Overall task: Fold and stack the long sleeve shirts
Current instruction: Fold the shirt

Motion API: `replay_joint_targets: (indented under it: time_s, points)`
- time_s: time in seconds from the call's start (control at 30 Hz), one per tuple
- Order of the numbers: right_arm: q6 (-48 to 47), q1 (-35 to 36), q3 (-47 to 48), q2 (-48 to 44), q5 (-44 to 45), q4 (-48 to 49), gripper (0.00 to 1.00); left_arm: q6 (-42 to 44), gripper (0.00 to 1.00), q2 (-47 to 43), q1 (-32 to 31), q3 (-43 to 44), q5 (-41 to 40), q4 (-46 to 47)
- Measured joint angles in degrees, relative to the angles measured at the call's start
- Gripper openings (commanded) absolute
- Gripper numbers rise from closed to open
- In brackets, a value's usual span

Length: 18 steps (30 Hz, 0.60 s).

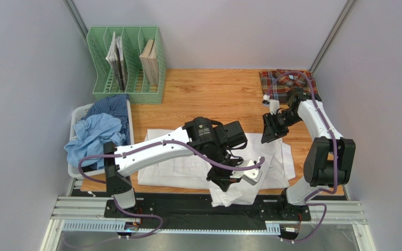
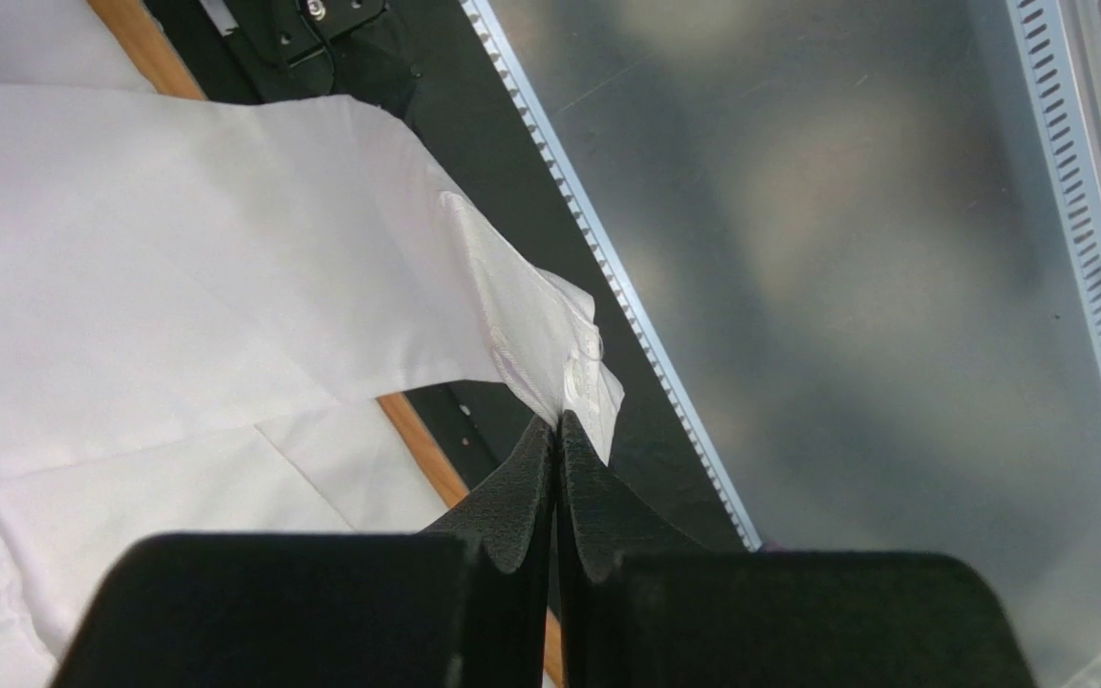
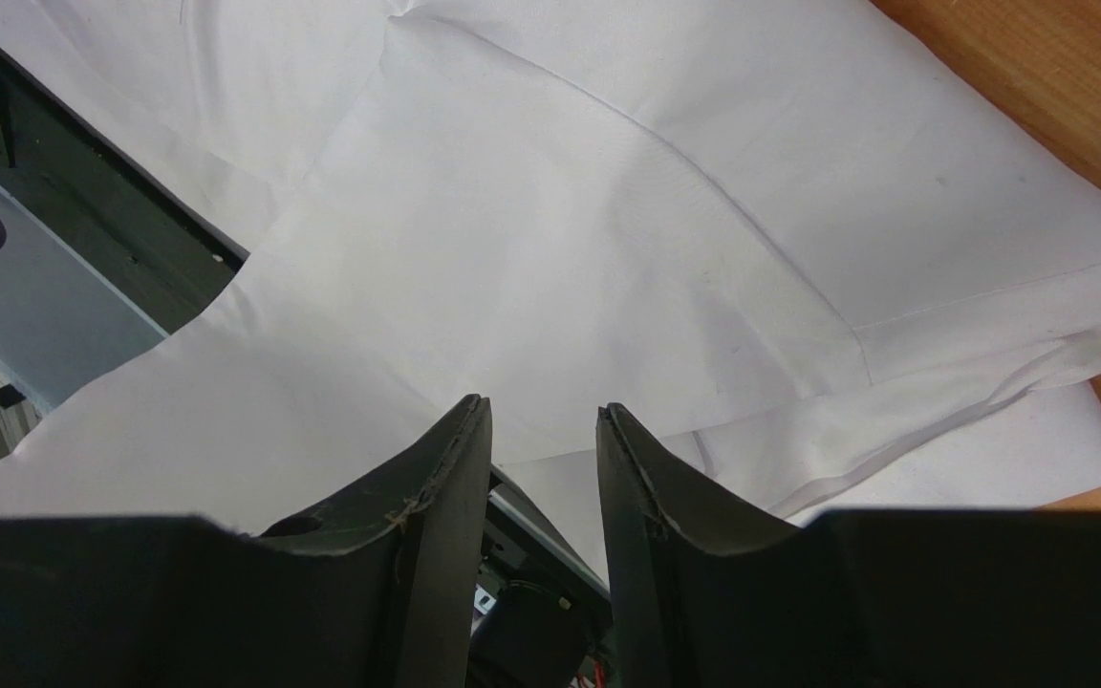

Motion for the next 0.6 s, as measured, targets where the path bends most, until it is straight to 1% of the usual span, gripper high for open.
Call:
replay_joint_targets:
  time_s: [0.1, 0.2, 0.27, 0.43, 0.53, 0.6]
  points:
    - [-0.6, 0.0, -0.1, 0.0, 0.2, 0.0, 0.38, -0.4, 0.00, 1.2, 0.9, 1.0, 0.8, 0.6]
    - [-1.0, 0.0, -0.1, 0.0, 0.4, 0.0, 0.38, -3.1, 0.00, 0.8, 4.9, -0.3, 3.2, 3.0]
    - [-1.1, 0.0, -0.1, 0.0, 0.4, -0.1, 0.38, -5.5, 0.00, -0.2, 10.7, -3.1, 3.8, 5.8]
    - [-1.4, 0.0, -0.2, 0.0, 0.4, -0.1, 0.38, -11.4, 0.00, -1.7, 29.4, -12.8, 3.4, 13.0]
    - [-1.4, 0.0, -0.2, 0.0, 0.4, -0.1, 0.38, -13.9, 0.00, -3.3, 38.1, -21.4, 2.1, 17.6]
    - [-1.4, 0.0, -0.2, 0.0, 0.4, -0.1, 0.38, -15.1, 0.00, -4.8, 42.4, -27.6, 1.0, 19.9]
